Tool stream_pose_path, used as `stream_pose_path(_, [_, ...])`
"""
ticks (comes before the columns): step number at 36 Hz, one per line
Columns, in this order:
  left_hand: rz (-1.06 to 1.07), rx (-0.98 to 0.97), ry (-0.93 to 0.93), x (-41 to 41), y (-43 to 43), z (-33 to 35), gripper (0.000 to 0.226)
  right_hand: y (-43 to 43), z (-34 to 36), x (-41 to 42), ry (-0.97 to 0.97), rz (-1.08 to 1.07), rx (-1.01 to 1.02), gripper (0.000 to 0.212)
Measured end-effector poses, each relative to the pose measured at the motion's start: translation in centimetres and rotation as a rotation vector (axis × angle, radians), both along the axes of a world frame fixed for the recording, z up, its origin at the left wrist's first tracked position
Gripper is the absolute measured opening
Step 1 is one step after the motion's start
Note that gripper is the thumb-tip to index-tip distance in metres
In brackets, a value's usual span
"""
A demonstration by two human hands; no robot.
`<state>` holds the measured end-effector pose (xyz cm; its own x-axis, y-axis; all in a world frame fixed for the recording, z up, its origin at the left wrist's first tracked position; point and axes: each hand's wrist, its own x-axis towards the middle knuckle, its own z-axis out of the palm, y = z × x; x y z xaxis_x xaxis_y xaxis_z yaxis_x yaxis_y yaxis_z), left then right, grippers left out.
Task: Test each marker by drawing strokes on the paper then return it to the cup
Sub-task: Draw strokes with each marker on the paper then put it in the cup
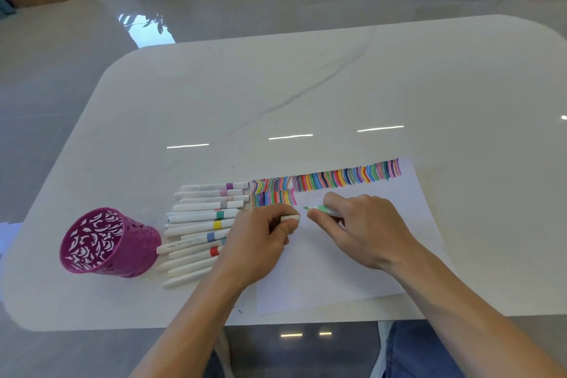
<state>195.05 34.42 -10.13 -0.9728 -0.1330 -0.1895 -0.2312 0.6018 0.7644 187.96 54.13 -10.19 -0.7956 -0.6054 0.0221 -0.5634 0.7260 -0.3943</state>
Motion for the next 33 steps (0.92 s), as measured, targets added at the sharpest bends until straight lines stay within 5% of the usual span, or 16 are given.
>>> stream_pose_path(13, [-0.104,-0.347,0.251,-0.2,-0.6,-1.2,0.015,0.0,-0.6,-1.0,-0.301,-0.129,-0.328,0.023])
stream_pose_path(18, [-0.153,-0.33,0.17,-0.4,-1.4,-1.4,0.015,-0.3,-0.7,-1.0,-0.419,-0.141,-0.548,0.048])
stream_pose_path(33, [-0.254,-0.271,0.047,-0.4,-1.6,-1.0,0.019,-1.1,-1.4,-0.8,-0.665,-0.199,-0.738,0.029])
